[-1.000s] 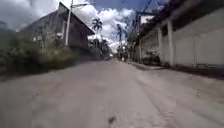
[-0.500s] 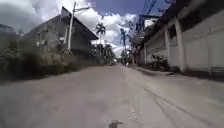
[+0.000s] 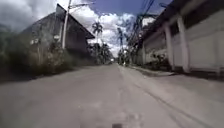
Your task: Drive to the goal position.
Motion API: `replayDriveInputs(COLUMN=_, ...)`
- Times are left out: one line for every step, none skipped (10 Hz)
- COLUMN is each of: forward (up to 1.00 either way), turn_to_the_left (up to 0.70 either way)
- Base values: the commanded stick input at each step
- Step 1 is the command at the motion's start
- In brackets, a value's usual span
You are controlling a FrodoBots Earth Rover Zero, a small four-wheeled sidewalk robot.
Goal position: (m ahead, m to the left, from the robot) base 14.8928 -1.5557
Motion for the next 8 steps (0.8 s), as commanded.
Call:
replayDriveInputs(forward=1.0, turn_to_the_left=0.0)
replayDriveInputs(forward=1.0, turn_to_the_left=0.0)
replayDriveInputs(forward=1.0, turn_to_the_left=0.0)
replayDriveInputs(forward=1.0, turn_to_the_left=0.0)
replayDriveInputs(forward=1.0, turn_to_the_left=0.0)
replayDriveInputs(forward=1.0, turn_to_the_left=0.0)
replayDriveInputs(forward=1.0, turn_to_the_left=0.0)
replayDriveInputs(forward=1.0, turn_to_the_left=0.0)
